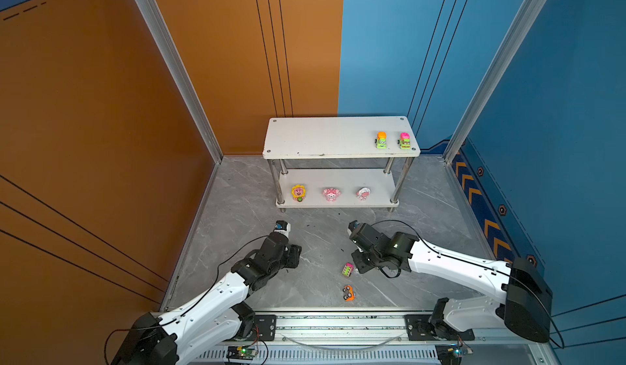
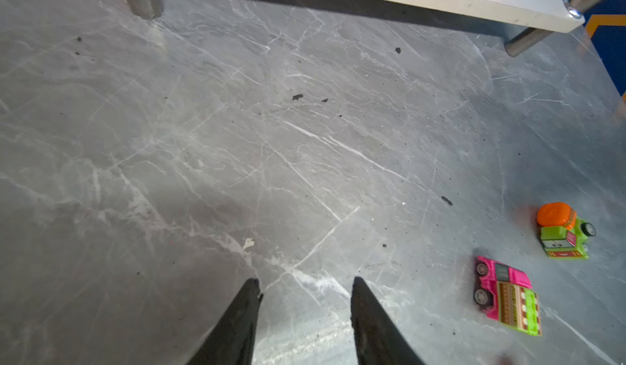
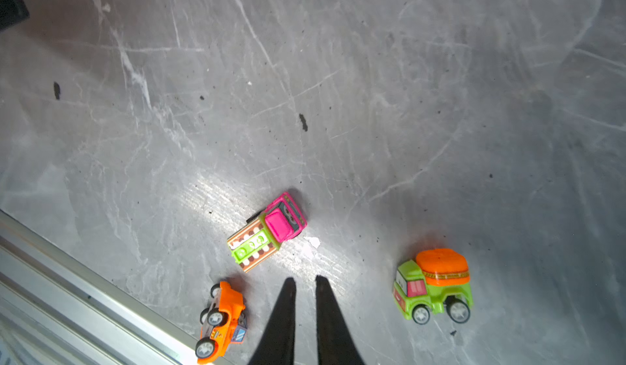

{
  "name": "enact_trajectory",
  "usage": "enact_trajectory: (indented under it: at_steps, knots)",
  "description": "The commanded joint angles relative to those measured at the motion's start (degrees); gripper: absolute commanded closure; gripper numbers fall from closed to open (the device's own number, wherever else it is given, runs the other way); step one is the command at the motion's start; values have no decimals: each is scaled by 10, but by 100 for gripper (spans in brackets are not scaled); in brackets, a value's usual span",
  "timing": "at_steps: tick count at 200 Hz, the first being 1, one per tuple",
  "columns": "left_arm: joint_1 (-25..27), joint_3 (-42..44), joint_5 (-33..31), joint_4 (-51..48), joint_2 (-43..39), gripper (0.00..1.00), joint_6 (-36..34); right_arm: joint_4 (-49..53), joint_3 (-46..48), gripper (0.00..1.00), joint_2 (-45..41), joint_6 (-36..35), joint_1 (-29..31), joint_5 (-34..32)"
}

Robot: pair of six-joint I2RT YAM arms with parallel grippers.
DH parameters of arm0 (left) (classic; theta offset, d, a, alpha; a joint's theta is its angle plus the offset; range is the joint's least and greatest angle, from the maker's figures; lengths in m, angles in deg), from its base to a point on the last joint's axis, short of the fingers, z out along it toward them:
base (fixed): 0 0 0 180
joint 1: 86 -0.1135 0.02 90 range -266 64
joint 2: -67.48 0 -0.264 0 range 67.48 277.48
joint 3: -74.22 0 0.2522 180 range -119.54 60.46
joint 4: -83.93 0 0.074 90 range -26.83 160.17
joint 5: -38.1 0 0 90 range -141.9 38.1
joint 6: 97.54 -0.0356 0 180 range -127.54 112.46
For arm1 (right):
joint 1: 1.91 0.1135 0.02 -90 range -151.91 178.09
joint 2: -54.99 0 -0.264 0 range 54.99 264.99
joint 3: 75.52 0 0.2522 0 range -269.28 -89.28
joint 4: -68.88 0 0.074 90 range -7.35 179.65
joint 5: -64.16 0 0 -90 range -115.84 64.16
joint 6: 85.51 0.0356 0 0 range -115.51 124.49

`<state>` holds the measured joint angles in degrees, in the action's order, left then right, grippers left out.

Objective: Place and organize the plastic toys onto the shelf
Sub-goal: 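Move the right gripper down to the pink truck with green brick bed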

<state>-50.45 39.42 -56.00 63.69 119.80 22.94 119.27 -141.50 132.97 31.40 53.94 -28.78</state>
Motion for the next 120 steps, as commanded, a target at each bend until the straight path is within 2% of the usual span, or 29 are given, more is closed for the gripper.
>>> enact_trajectory:
  at_steps: [1,32,64,120]
  knots:
    - [9,-16,-15,4,2,54,-1,42,-9,92,26,-8,21,21]
    - [9,-15,-30,10,4,53,5,0,11,93,68,-8,52,56]
    - [9,-27,-28,4,12,53,2,-43,11,93,115,-3,58,89]
    - [8,-29,-35,-2,12,53,0,-83,-43,92,183,-42,38,71]
